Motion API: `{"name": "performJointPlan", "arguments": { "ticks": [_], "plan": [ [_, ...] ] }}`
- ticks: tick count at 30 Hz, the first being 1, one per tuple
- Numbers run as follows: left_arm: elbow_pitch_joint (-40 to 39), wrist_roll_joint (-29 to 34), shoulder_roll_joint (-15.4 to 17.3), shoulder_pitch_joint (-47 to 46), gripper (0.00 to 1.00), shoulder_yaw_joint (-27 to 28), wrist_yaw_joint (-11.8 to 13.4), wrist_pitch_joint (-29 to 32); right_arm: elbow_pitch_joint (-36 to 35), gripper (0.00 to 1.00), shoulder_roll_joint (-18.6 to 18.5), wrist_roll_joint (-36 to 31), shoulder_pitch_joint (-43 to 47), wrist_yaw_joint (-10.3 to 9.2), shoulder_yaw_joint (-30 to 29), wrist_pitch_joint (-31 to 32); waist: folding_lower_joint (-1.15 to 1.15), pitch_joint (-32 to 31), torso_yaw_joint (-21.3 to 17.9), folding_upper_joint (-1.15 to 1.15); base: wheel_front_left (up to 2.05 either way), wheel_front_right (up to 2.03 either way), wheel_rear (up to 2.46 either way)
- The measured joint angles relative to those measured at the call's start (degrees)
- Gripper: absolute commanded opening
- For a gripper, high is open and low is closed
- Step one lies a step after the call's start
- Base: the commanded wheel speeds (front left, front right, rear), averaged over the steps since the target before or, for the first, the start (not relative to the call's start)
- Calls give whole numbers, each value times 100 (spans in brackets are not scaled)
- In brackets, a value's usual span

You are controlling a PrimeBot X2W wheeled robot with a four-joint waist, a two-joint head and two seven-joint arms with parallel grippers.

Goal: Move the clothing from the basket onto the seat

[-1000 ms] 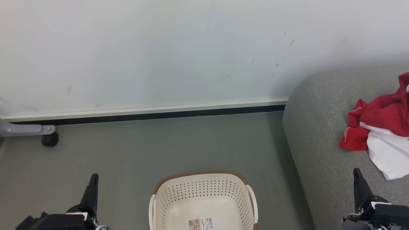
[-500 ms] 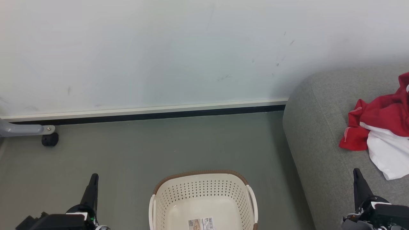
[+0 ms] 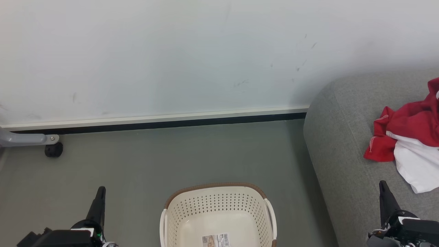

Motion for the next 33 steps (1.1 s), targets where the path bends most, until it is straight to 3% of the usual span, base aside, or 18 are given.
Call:
{"name": "performJointPlan", "arguments": {
  "ticks": [33],
  "plan": [
    [-1, 0, 0, 0, 0, 0, 0, 0, -1, 0, 0, 0, 1, 0, 0, 0, 0, 0, 0, 0, 0, 0, 0]
  ]
}}
